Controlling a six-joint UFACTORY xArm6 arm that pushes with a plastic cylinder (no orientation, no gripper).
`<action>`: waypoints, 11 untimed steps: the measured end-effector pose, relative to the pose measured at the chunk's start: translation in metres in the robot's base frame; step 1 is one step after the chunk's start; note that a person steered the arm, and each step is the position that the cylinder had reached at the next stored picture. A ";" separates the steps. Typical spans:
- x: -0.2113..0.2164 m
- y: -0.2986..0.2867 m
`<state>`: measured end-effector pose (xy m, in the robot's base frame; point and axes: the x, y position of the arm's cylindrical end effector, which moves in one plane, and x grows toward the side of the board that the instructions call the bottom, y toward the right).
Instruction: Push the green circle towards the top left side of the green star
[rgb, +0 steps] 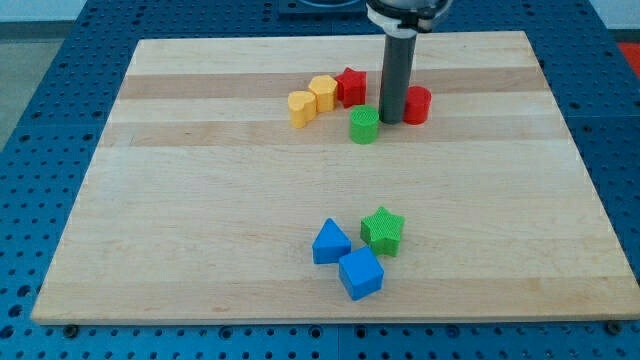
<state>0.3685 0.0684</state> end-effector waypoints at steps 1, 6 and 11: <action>-0.018 -0.037; 0.078 -0.094; 0.103 -0.099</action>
